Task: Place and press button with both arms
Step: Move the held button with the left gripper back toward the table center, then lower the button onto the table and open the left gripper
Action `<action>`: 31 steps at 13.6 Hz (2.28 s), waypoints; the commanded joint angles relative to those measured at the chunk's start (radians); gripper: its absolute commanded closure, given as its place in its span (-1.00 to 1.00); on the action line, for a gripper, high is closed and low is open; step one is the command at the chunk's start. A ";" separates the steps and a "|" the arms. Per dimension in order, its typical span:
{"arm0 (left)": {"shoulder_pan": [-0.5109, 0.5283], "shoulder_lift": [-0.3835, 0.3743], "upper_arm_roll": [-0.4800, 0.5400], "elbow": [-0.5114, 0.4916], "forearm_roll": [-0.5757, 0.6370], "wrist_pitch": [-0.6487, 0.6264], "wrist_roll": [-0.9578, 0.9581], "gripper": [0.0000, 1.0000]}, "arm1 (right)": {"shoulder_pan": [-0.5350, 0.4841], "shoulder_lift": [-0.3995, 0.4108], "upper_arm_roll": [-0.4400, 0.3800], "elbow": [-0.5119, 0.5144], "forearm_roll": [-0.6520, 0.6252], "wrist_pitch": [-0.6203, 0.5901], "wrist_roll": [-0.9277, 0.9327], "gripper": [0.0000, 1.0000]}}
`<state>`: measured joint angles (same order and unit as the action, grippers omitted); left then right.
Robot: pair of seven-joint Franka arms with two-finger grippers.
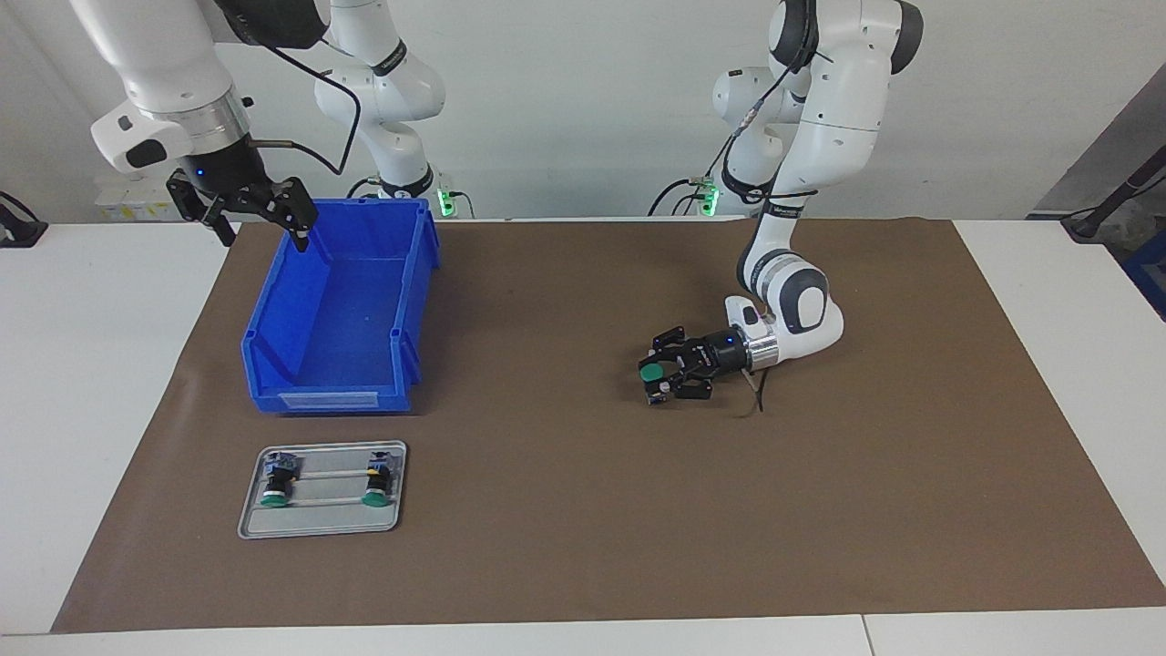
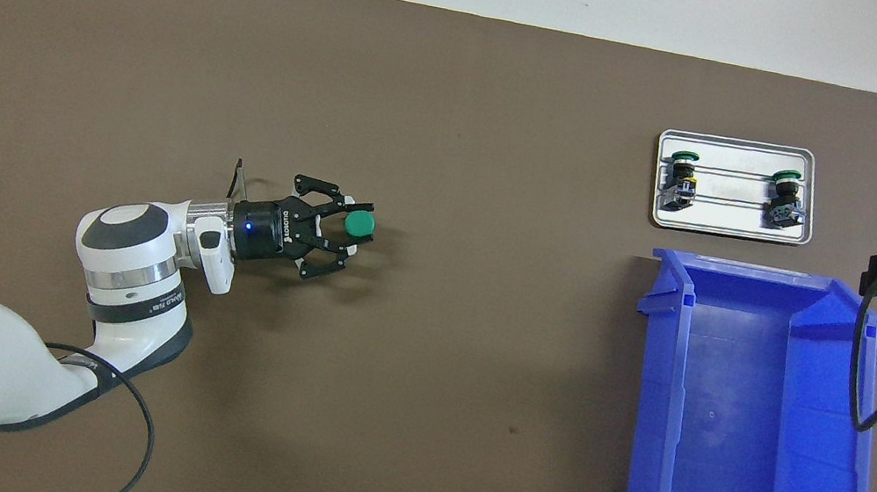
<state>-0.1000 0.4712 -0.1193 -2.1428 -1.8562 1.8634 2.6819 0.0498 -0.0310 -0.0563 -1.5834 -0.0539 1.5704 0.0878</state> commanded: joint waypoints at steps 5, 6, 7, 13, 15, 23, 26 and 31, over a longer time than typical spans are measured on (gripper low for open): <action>0.006 0.015 0.006 -0.002 -0.043 -0.044 0.038 1.00 | -0.007 -0.021 0.004 -0.021 0.014 -0.004 -0.025 -1.00; 0.005 0.014 0.006 -0.002 -0.058 -0.046 0.038 1.00 | -0.007 -0.021 0.004 -0.021 0.012 -0.004 -0.025 -1.00; 0.006 0.014 0.006 -0.002 -0.063 -0.047 0.036 1.00 | -0.007 -0.021 0.004 -0.021 0.012 -0.004 -0.025 -1.00; -0.013 0.012 0.004 -0.019 -0.121 -0.050 0.039 1.00 | -0.007 -0.021 0.004 -0.021 0.014 -0.003 -0.025 -1.00; -0.017 0.010 0.006 -0.032 -0.123 -0.050 0.039 1.00 | -0.007 -0.021 0.004 -0.021 0.012 -0.004 -0.025 -1.00; -0.017 0.007 0.007 -0.052 -0.121 -0.043 0.042 0.90 | -0.007 -0.021 0.004 -0.021 0.012 -0.004 -0.025 -1.00; -0.017 0.006 0.007 -0.052 -0.121 -0.043 0.041 0.50 | -0.007 -0.021 0.004 -0.021 0.012 -0.004 -0.025 -1.00; -0.017 0.006 0.006 -0.052 -0.121 -0.039 0.042 -0.08 | -0.007 -0.021 0.004 -0.021 0.014 -0.004 -0.025 -1.00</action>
<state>-0.1036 0.4822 -0.1238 -2.1721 -1.9530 1.8326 2.6933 0.0498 -0.0310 -0.0563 -1.5835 -0.0539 1.5704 0.0878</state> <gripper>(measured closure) 0.529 0.000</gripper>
